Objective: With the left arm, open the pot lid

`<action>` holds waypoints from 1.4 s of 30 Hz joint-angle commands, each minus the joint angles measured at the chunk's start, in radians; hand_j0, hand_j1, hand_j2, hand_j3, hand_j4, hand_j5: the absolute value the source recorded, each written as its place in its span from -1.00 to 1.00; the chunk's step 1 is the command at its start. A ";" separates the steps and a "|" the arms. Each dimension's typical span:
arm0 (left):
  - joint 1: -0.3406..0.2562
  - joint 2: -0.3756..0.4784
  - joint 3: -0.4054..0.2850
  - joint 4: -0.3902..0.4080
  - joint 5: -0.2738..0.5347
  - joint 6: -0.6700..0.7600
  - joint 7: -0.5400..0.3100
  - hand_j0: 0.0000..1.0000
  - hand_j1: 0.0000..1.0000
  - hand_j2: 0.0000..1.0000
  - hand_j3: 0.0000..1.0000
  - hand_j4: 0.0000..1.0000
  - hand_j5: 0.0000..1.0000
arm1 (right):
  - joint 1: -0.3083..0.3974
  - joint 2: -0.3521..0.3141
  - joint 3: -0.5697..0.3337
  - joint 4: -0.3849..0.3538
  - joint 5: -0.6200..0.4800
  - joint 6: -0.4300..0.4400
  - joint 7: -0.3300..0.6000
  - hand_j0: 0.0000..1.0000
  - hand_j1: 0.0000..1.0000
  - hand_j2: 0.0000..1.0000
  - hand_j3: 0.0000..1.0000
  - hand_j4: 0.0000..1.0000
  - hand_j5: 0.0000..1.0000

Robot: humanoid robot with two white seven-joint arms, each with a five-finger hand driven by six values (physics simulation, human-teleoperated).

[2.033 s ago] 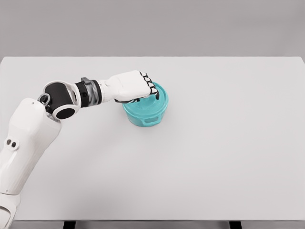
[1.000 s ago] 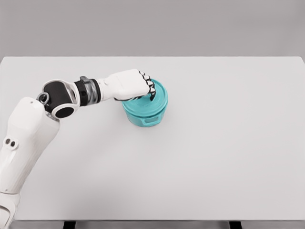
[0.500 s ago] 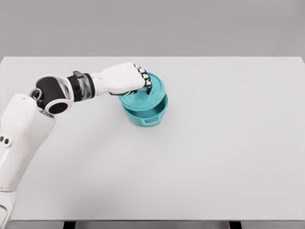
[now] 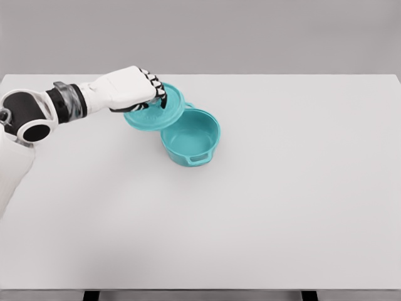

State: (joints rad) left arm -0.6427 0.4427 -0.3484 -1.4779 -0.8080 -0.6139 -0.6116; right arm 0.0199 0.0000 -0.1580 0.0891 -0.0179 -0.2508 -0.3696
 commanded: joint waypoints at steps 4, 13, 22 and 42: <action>0.005 0.045 0.023 0.001 0.006 0.003 0.001 0.03 0.03 0.03 0.03 0.03 0.03 | 0.000 0.000 0.000 0.000 -0.002 -0.001 0.000 1.00 1.00 1.00 1.00 1.00 1.00; 0.086 0.093 0.084 0.001 0.006 0.003 0.001 0.03 0.03 0.03 0.03 0.03 0.03 | 0.000 0.000 0.000 0.000 -0.002 0.001 0.000 1.00 1.00 1.00 1.00 1.00 1.00; 0.175 0.110 0.124 0.001 0.000 0.003 0.001 0.03 0.03 0.03 0.03 0.03 0.03 | 0.000 0.000 0.000 0.000 -0.001 -0.001 0.000 1.00 1.00 1.00 1.00 1.00 1.00; 0.255 0.117 0.200 0.004 -0.010 0.003 0.001 1.00 1.00 1.00 1.00 1.00 1.00 | 0.000 0.000 0.000 0.000 -0.001 -0.001 0.000 1.00 1.00 1.00 1.00 1.00 1.00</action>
State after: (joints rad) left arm -0.3881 0.5601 -0.1556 -1.4745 -0.8223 -0.6140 -0.6117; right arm 0.0199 0.0000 -0.1580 0.0893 -0.0182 -0.2507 -0.3696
